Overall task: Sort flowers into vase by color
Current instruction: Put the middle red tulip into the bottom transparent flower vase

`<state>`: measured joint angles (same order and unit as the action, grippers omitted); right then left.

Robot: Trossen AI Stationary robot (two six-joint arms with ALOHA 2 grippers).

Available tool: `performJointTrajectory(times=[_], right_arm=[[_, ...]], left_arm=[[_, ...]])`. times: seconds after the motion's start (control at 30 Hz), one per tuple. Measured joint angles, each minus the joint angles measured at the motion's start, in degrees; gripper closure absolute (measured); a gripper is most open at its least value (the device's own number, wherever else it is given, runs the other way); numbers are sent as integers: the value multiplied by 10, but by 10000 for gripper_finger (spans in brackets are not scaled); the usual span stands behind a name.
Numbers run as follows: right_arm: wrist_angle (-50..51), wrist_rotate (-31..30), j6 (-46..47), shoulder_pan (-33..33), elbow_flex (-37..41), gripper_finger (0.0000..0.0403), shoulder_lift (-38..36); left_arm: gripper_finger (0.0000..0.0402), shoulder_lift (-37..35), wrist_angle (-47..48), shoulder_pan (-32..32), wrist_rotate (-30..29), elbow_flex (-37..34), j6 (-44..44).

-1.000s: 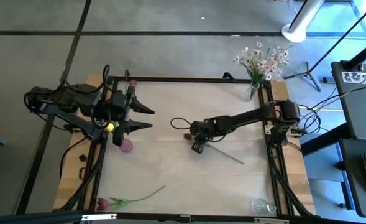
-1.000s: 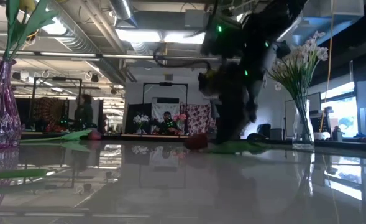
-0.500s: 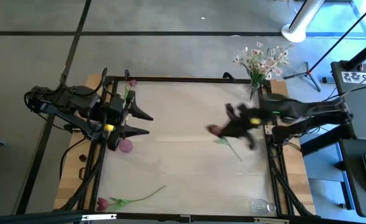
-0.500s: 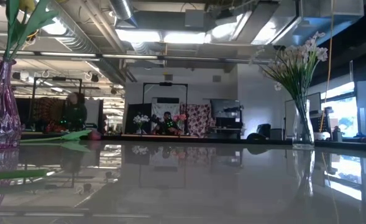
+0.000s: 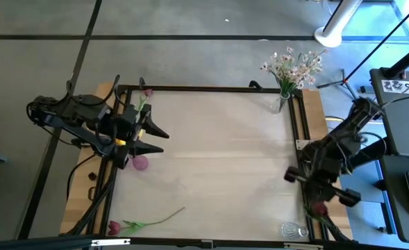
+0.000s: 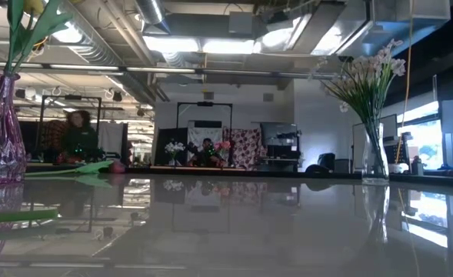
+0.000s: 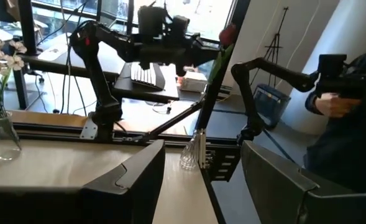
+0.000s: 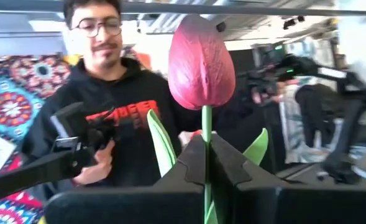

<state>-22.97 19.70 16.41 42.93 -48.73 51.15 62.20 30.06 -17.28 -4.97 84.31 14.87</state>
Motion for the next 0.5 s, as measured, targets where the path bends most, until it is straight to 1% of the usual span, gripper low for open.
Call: performJointTrajectory(times=[0.17, 0.27, 0.33, 0.5], right_arm=[[-25, -38, -20, 70, 32, 401, -1], [-27, -80, -32, 105, 45, 401, 1], [-31, -100, -37, 122, 46, 401, 0], [-30, -128, -50, 156, 45, 401, 0]], left_arm=[[194, -3, 3, 0, 0, 0, 0], [194, -3, 3, 0, 0, 0, 1], [194, -3, 3, 0, 0, 0, 2], [194, -3, 3, 0, 0, 0, 2]])
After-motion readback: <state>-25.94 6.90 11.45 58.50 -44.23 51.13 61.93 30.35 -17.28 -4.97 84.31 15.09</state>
